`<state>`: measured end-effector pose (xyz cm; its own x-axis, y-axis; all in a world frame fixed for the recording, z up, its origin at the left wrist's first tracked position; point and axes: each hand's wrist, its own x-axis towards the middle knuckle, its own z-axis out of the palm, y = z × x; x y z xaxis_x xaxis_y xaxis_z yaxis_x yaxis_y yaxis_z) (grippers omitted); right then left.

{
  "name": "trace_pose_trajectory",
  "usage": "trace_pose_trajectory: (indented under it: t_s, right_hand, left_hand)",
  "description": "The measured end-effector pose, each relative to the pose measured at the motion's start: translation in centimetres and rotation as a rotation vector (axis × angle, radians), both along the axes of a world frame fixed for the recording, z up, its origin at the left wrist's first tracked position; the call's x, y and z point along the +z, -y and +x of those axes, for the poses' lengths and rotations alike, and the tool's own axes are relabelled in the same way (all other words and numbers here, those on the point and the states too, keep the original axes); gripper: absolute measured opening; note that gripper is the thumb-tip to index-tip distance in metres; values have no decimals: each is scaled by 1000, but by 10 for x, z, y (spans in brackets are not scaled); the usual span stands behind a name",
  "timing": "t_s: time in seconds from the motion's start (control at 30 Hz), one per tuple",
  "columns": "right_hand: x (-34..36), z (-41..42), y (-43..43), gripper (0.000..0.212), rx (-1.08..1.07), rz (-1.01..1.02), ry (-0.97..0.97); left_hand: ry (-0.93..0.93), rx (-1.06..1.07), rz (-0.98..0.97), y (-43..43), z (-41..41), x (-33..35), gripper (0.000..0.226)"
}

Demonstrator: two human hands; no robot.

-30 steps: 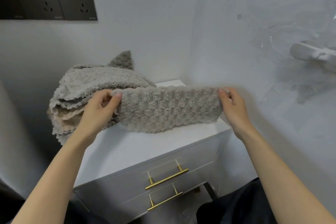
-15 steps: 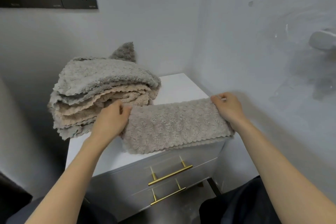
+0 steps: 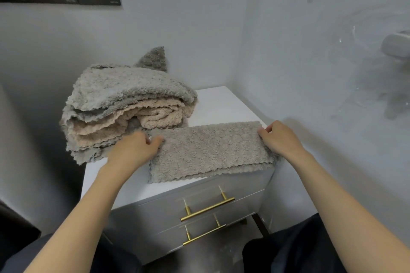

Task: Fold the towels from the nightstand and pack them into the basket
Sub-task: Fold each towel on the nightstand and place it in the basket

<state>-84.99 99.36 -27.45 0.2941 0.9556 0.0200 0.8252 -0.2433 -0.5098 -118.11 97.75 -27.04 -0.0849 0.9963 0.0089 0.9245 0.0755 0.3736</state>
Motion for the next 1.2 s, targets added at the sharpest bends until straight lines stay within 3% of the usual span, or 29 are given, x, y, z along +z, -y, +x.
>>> trace_pose_trajectory:
  t_s: [0.27, 0.4, 0.5, 0.67, 0.9, 1.03, 1.13, 1.2]
  right_hand:
    - [4, -8, 5, 25, 19, -20, 10]
    - [7, -12, 11, 25, 36, 60, 32]
    - [6, -12, 15, 24, 44, 105, 84]
    - [6, -10, 24, 25, 77, 176, 104]
    - [-1, -10, 29, 19, 126, 108, 179]
    - [0, -12, 32, 20, 94, 66, 281]
    - [7, -19, 38, 22, 59, 227, 368]
    - [10, -31, 40, 19, 111, 345, 349]
  left_hand:
    - [230, -63, -57, -3, 5, 4, 53]
    - [442, -5, 50, -4, 13, 2, 38]
    - [487, 49, 111, -2, 18, 2, 24]
    - [348, 11, 168, 1, 17, -2, 19]
    - [213, -47, 215, 6, 16, -8, 17]
    - [84, -4, 181, 11, 16, -5, 32]
    - [-174, 55, 330, 19, 23, 3, 35]
    - [-213, -29, 465, 21, 34, 6, 32]
